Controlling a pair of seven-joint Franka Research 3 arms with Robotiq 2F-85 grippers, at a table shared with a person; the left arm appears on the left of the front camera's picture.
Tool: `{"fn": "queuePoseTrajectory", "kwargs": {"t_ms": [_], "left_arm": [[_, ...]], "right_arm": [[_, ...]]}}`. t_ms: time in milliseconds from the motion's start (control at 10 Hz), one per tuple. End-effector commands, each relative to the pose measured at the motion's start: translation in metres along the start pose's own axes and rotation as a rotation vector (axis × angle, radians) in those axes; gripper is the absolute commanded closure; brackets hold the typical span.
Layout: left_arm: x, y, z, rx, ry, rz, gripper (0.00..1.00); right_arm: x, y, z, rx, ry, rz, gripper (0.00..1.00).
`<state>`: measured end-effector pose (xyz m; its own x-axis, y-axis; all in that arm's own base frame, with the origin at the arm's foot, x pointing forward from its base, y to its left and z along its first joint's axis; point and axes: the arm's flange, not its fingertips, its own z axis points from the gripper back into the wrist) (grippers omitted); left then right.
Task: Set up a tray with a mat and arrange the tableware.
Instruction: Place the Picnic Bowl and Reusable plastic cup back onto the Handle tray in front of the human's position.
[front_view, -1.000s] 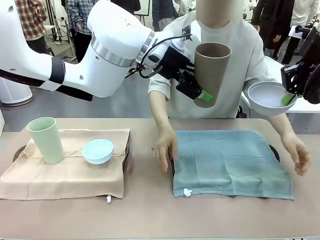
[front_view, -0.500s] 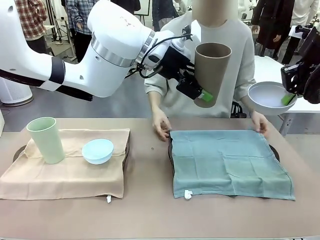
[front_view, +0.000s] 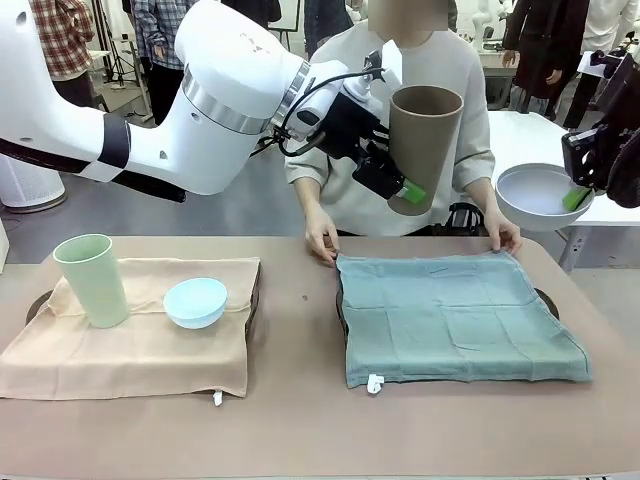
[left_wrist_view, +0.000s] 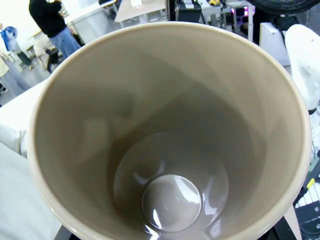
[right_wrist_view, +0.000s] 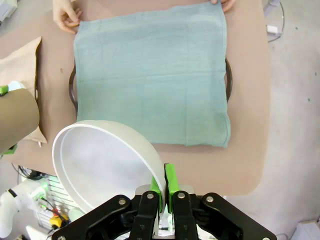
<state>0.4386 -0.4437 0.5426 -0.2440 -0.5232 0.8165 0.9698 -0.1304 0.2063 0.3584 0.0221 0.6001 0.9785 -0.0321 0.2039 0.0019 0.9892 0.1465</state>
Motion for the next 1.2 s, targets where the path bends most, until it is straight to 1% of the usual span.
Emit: {"fn": "queuePoseTrajectory", "kwargs": {"t_ms": [0,700,800,900,1000,1100], "left_arm": [[0.001,0.001,0.001,-0.001,-0.004,-0.014,0.78],[0.001,0.001,0.001,-0.001,-0.004,-0.014,0.78],[0.000,0.000,0.000,0.000,0.000,0.000,0.19],[-0.019,0.000,-0.007,-0.033,-0.013,0.015,0.19],[-0.035,-0.001,-0.015,-0.051,-0.013,0.000,0.19],[-0.053,-0.001,-0.025,-0.071,-0.025,0.007,0.19]], "right_arm": [[0.001,0.000,-0.002,-0.019,0.004,-0.005,1.00],[0.001,0.000,-0.002,-0.019,0.004,-0.005,1.00],[0.000,0.000,0.000,0.000,0.000,0.000,0.95],[0.008,-0.006,-0.019,0.031,0.018,-0.012,0.95],[0.015,-0.010,-0.038,0.046,0.019,-0.012,0.95],[0.020,-0.012,-0.065,0.041,0.040,-0.017,0.95]]}}
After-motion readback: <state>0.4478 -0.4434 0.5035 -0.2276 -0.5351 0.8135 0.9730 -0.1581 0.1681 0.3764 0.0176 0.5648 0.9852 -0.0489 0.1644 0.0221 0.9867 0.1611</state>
